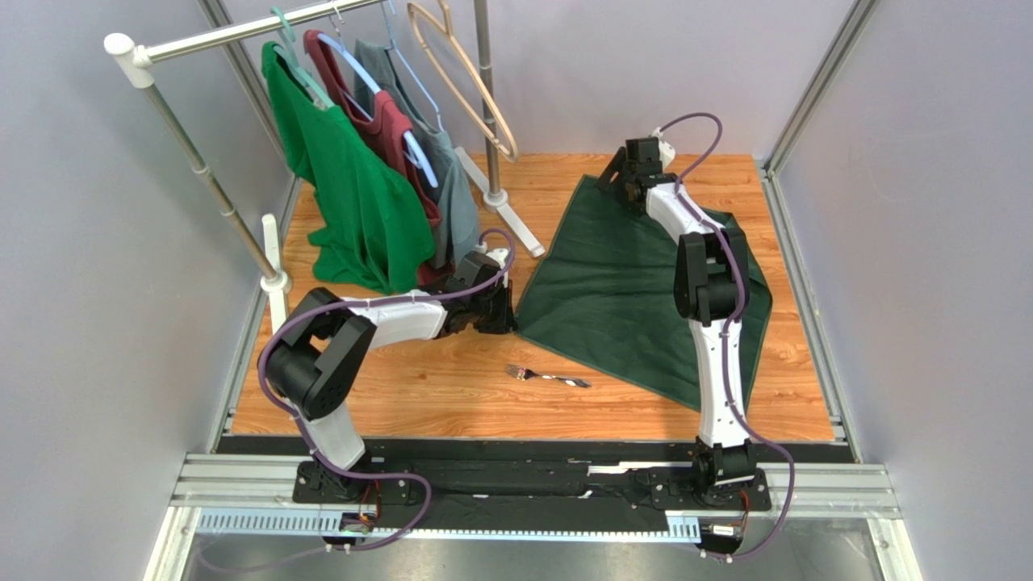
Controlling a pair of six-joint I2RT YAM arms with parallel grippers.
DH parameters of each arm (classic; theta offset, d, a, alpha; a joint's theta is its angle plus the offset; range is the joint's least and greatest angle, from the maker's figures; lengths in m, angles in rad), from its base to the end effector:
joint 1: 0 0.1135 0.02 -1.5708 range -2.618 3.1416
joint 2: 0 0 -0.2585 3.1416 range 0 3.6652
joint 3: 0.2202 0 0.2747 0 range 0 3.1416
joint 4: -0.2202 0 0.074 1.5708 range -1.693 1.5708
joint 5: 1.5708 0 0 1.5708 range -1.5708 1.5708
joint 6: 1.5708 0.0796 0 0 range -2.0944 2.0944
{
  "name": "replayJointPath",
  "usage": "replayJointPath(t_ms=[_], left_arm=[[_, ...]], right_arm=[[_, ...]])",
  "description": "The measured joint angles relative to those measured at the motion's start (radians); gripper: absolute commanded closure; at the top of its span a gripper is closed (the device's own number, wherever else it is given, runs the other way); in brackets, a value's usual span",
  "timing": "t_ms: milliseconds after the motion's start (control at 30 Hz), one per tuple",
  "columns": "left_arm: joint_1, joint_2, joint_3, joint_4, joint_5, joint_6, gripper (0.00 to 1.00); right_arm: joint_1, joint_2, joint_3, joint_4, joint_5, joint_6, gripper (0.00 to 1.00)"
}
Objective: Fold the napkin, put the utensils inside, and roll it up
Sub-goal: Flatten the napkin out
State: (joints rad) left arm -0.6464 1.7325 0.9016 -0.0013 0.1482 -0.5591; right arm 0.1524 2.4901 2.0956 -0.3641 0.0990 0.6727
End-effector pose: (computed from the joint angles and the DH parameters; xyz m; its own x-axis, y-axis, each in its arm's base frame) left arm 0.3038 -0.2440 0.0982 -0.8584 -0.0095 -0.5128 0.2592 0.8548 -0.4497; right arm 0.6014 0.0844 0.1172 -0.5817 0.5380 -0.6101 0.3610 0.8429 0.3991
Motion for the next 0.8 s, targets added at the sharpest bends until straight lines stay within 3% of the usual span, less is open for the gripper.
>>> replayJointPath(t_ms=[267,467,667,800], left_arm=[[0.000,-0.022,-0.022,-0.002,-0.011,-0.011,1.00],[0.000,-0.026,-0.025,-0.019,-0.024,-0.007,1.00],[0.000,-0.026,-0.023,-0.026,-0.031,0.007,1.00],[0.000,-0.025,-0.017,-0.026,-0.027,0.015,1.00]], right_arm=[[-0.011,0.035,0.055,0.007,-0.020,0.011,0.21],[-0.022,0.013,0.054,0.003,-0.126,-0.110,0.20],[-0.047,-0.380,-0.328,-0.058,-0.095,-0.263,0.19],[-0.111,-0.620,-0.439,-0.085,-0.085,-0.315,0.19]])
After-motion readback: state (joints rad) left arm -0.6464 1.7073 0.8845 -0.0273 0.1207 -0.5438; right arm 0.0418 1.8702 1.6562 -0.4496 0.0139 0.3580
